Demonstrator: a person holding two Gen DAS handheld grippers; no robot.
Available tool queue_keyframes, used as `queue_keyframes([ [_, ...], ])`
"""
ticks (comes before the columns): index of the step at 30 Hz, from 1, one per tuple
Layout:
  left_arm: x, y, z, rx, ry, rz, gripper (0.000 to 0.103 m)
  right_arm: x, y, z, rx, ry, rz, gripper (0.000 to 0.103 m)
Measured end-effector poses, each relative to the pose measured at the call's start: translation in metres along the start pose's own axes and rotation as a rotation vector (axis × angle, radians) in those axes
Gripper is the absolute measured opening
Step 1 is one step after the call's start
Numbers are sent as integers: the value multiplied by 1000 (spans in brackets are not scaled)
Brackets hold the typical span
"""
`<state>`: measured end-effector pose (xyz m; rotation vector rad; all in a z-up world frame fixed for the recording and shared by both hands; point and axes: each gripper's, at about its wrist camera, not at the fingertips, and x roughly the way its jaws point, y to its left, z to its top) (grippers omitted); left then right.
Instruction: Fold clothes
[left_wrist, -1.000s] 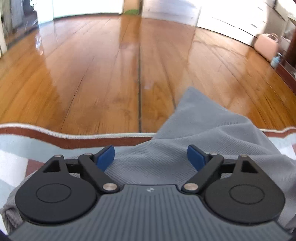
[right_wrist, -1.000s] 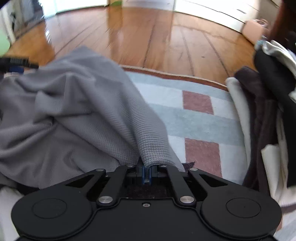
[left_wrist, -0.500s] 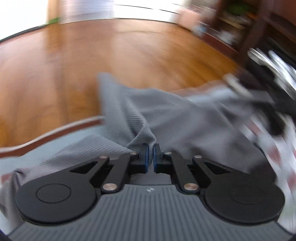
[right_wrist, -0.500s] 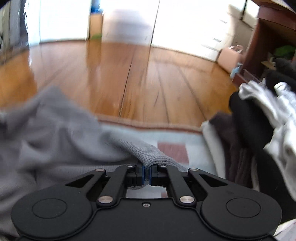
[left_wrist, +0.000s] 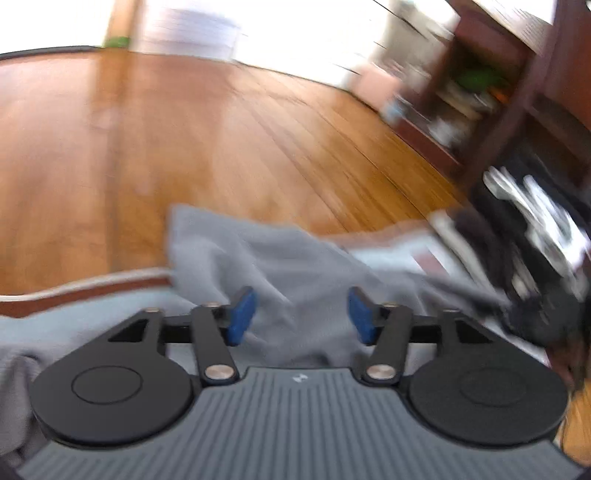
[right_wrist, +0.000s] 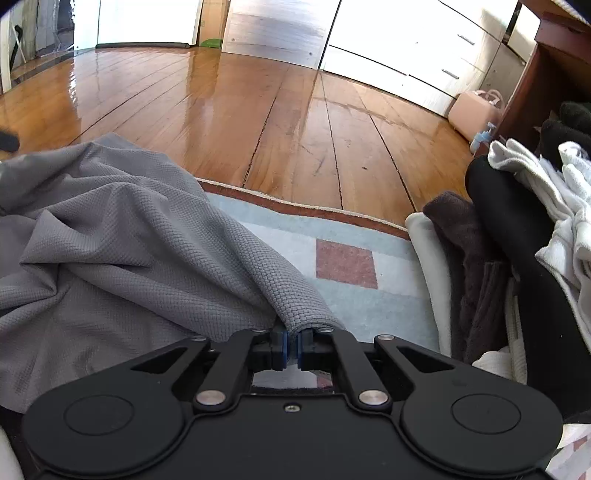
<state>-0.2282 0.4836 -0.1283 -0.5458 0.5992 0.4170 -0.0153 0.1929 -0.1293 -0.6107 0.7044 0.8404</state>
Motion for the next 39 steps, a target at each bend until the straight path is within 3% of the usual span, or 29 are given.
queue_keyframes([
  [2, 4, 4, 8, -40, 0, 113, 76, 2, -3, -1, 18, 6, 15, 5],
  [4, 13, 4, 10, -35, 26, 127, 77, 6, -4, -3, 33, 10, 26, 5],
  [7, 40, 5, 9, 1, 91, 138, 85, 12, -4, -6, 54, 19, 50, 5],
  [10, 76, 11, 1, 26, 132, 229, 82, 12, 0, -5, 58, 21, 66, 5],
  [11, 83, 12, -2, 48, 144, 247, 61, 11, 1, -4, 49, 17, 68, 5],
  [12, 86, 15, -4, 60, 154, 246, 17, 10, 2, -2, 41, 13, 70, 5],
  [13, 89, 17, -5, 72, 164, 244, 11, 8, 3, 0, 32, 8, 72, 5],
  [17, 54, 4, 5, 141, 18, 268, 11, -6, 0, 20, 10, -42, 67, 5],
  [20, 21, 0, 26, 150, -102, 256, 10, -22, -6, 59, -10, -105, 74, 5],
  [23, 0, 0, 69, 184, -180, 333, 10, -24, -7, 130, -101, -168, 74, 4],
  [25, -13, 4, 105, 180, -245, 385, 10, -23, -4, 192, -169, -266, 33, 4],
  [26, -20, 11, 123, 141, -290, 427, 12, -22, -2, 221, -197, -315, 11, 4],
  [28, -31, 27, 153, 61, -362, 504, 27, -13, 11, 263, -171, -407, -53, 6],
  [29, -35, 36, 164, 21, -389, 538, 66, -3, 13, 282, -122, -430, -65, 10],
  [30, -34, 42, 168, 9, -352, 577, 90, 7, 14, 299, -73, -445, -72, 26],
  [31, -33, 47, 171, -2, -312, 616, 89, 18, 11, 308, -22, -426, -52, 49],
  [32, -34, 49, 163, 3, -277, 636, 89, 27, 12, 305, 33, -414, -28, 53],
  [34, -39, 49, 137, 22, -217, 637, 89, 44, 14, 286, 127, -389, 34, 53],
  [39, -32, 47, 41, -64, -34, 546, 89, 68, 33, 174, 187, -219, 275, 53],
])
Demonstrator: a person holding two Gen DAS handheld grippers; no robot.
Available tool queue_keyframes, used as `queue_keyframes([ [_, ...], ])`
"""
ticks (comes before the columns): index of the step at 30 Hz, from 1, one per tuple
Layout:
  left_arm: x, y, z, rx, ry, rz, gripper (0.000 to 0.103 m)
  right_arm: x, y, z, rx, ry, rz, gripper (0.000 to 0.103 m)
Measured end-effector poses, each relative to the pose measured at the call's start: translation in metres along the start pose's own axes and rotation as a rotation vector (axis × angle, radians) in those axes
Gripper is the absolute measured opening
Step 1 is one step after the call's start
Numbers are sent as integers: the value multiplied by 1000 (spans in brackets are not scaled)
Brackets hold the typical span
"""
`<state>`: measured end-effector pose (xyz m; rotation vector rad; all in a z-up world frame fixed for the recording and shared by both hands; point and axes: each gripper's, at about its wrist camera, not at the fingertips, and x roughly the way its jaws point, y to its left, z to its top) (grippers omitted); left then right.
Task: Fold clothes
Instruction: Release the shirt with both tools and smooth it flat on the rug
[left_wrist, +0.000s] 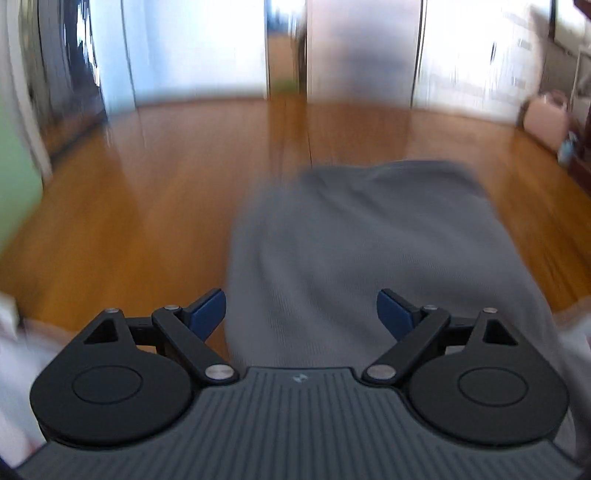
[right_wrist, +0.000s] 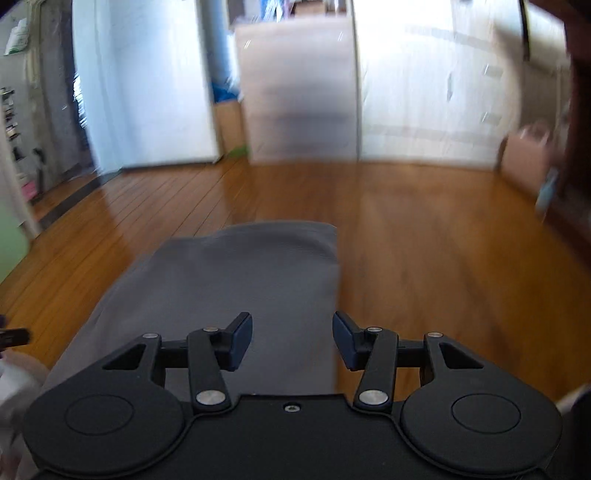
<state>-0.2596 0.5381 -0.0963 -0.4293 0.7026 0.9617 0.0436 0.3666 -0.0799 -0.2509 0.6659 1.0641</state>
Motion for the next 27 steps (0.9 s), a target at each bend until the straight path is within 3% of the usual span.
queue_keyframes([
  [4, 6, -5, -69, -85, 125, -76, 89, -15, -4, -82, 40, 140, 87, 53],
  [8, 6, -8, -101, -97, 257, -106, 88, -46, -12, -129, 70, 211, 91, 53],
  [12, -14, -23, -98, 12, 181, -131, 89, -72, -22, -144, 57, 237, 54, 54],
  [17, -24, -49, -102, 129, 126, -220, 88, -78, -30, -169, 52, 332, 1, 54],
  [19, -30, -67, -101, 185, 96, -291, 88, -74, -29, -180, 57, 361, -13, 54],
  [22, -37, -96, -102, 246, 63, -513, 89, -67, -26, -191, 85, 352, -22, 55],
  [23, -39, -104, -105, 256, 77, -552, 89, -65, -26, -193, 95, 339, -23, 55],
  [24, -40, -112, -108, 266, 92, -587, 89, -63, -27, -194, 101, 325, -23, 52],
  [25, -38, -123, -113, 308, 105, -582, 89, -64, -26, -193, 90, 308, -18, 23],
  [26, -36, -134, -120, 371, 107, -544, 89, -64, -25, -189, 66, 288, -35, 4],
  [27, -35, -145, -127, 439, 108, -508, 89, -67, -25, -181, 42, 258, -61, 6],
])
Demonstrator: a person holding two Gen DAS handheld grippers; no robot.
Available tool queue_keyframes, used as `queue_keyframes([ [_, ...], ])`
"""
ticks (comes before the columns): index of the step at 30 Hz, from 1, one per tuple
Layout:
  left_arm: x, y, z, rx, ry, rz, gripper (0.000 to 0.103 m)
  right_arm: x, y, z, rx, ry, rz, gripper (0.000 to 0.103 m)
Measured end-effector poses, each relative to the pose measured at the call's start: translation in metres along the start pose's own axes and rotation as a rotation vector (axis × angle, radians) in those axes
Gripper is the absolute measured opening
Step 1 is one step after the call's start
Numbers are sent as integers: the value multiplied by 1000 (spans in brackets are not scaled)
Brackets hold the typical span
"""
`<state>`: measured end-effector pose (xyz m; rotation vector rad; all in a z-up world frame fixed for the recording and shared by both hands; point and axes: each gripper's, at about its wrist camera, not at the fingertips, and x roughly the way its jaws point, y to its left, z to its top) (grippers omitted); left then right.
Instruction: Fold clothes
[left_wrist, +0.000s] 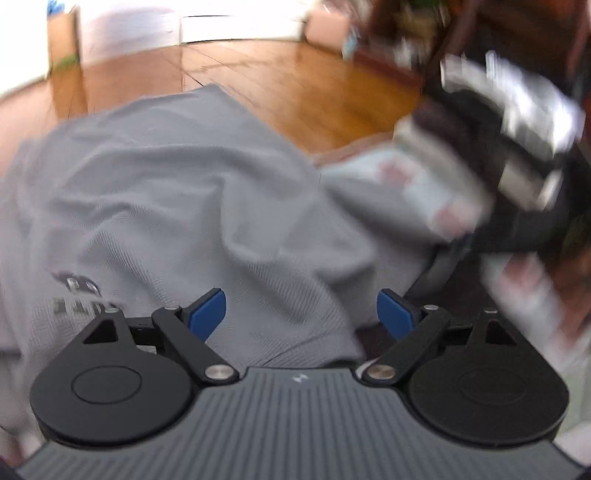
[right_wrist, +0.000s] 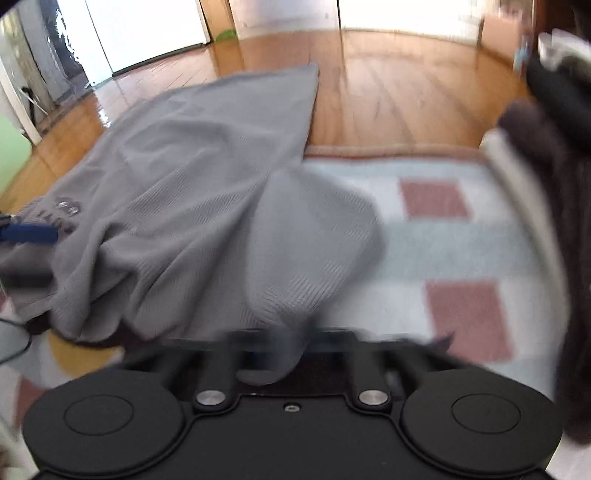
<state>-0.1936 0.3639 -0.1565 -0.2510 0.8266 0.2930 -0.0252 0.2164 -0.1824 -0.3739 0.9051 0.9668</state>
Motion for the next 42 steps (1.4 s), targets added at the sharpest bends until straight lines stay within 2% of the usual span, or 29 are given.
queue_keyframes([
  [2, 13, -15, -3, 93, 46, 49, 89, -19, -1, 17, -49, -91, -64, 5],
  [4, 16, -20, -5, 117, 53, 67, 89, -43, -3, 37, -97, -171, -159, 5],
  [7, 12, -19, -8, 164, 38, 126, 89, -55, -15, 66, -163, -172, -308, 7],
  [10, 18, -19, -11, 189, 66, 133, 89, -41, -27, 75, -227, -140, -522, 13],
  [11, 20, -18, -12, 197, 75, 135, 89, -38, -30, 73, -230, -129, -554, 13],
  [13, 25, -15, -14, 180, 100, 126, 89, -40, -36, 67, -174, -116, -502, 16],
  [14, 25, -15, -15, 179, 105, 123, 89, -40, -39, 62, -125, -105, -443, 18],
  [16, 27, -14, -14, 178, 109, 115, 89, -41, -45, 50, -27, -83, -324, 38],
  [19, 32, -11, -13, 154, 103, 63, 87, -30, -56, 31, 122, -28, -180, 44],
  [20, 33, -8, -13, 139, 107, 39, 70, -25, -60, 25, 175, -4, -135, 44],
  [21, 35, -6, -12, 125, 112, 16, 36, -20, -64, 20, 233, 18, -90, 44],
  [22, 35, -1, -11, 94, 123, 18, 23, -15, -68, 14, 286, 39, -45, 45],
  [25, 28, 21, -4, -52, 111, -7, 16, -7, -67, 5, 376, 85, 59, 45],
  [28, 14, 53, 2, -247, 59, -65, 16, -7, -54, 3, 337, 70, 103, 47],
  [31, 10, 81, 0, -403, 43, -182, 16, -12, -40, 6, 264, 65, 142, 52],
  [33, 15, 85, -2, -424, 73, -229, 16, -12, -22, 10, 194, 70, 167, 52],
  [37, 22, 80, -7, -456, 136, -272, 16, -13, 13, 18, 44, 76, 208, 51],
  [41, 38, 82, -8, -557, 212, -333, 16, -16, 70, 15, -330, 20, 93, 51],
  [42, 40, 79, -9, -553, 215, -325, 16, -11, 79, 14, -378, 23, 84, 51],
])
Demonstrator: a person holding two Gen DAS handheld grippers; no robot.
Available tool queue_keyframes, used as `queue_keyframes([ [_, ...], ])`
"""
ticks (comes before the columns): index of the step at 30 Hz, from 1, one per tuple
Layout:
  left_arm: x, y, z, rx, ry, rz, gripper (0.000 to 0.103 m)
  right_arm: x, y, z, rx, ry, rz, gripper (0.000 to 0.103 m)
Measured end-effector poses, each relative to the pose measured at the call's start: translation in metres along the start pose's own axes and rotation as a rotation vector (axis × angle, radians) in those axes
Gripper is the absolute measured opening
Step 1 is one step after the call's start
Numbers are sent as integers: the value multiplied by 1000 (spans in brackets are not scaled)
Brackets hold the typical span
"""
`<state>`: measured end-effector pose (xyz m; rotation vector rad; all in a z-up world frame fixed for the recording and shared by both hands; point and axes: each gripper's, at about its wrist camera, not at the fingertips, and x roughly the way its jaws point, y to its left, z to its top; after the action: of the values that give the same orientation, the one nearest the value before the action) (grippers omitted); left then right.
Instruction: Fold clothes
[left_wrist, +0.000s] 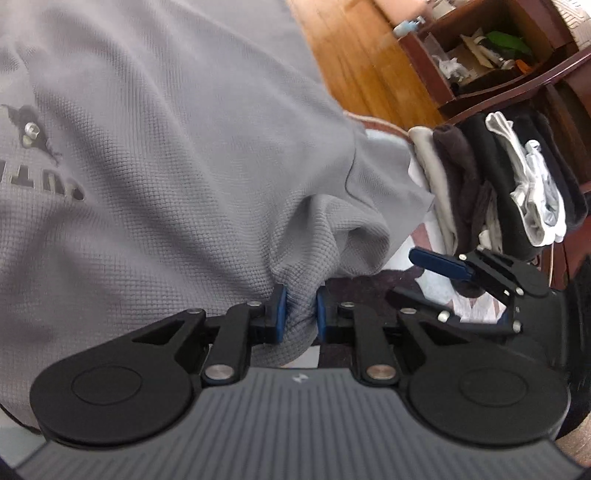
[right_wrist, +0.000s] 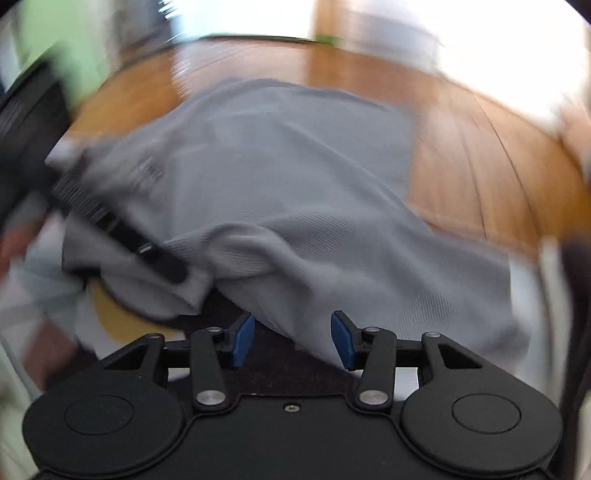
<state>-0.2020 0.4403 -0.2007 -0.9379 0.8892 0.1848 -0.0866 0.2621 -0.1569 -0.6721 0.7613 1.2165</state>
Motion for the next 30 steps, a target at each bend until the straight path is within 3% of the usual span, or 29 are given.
queue_keyframes([
  [5, -17, 6, -1, -7, -54, -38, 16, 36, 37, 10, -212, 61, -55, 51],
  [8, -30, 10, -2, 4, -91, 18, 16, 56, 45, 17, -301, 96, -114, 34],
  [9, -32, 9, -3, 22, -99, 73, 16, 59, 47, 19, -325, 100, -128, 8],
  [10, -34, 8, -4, 41, -107, 131, 16, 58, 44, 23, -316, 103, -112, 4],
  [13, -28, -5, -9, 188, -112, 407, 15, 27, 37, 30, -265, 61, -103, 4],
  [14, -27, -7, -11, 210, -107, 436, 15, 13, 36, 26, -249, 53, -84, 4],
  [16, -31, -7, -11, 203, -113, 392, 15, -12, 36, 17, -220, 44, -45, 4],
  [18, -36, -16, -14, 237, -140, 358, 15, -8, 37, -3, -237, 130, 3, 4],
  [21, -40, -34, -19, 321, -169, 301, 21, 12, 34, -28, -222, 254, -10, 0],
  [23, -33, -48, -21, 366, -164, 265, 29, 9, 21, -33, -110, 278, 23, 0],
  [26, -14, -62, -29, 457, -137, 262, 49, -11, 0, -34, 0, 208, 61, 1],
  [29, 11, -67, -33, 510, -86, 259, 49, -20, -39, -31, 184, 154, 3, 24],
  [30, 19, -67, -33, 519, -65, 254, 51, -21, -58, -33, 295, 139, 17, 41],
])
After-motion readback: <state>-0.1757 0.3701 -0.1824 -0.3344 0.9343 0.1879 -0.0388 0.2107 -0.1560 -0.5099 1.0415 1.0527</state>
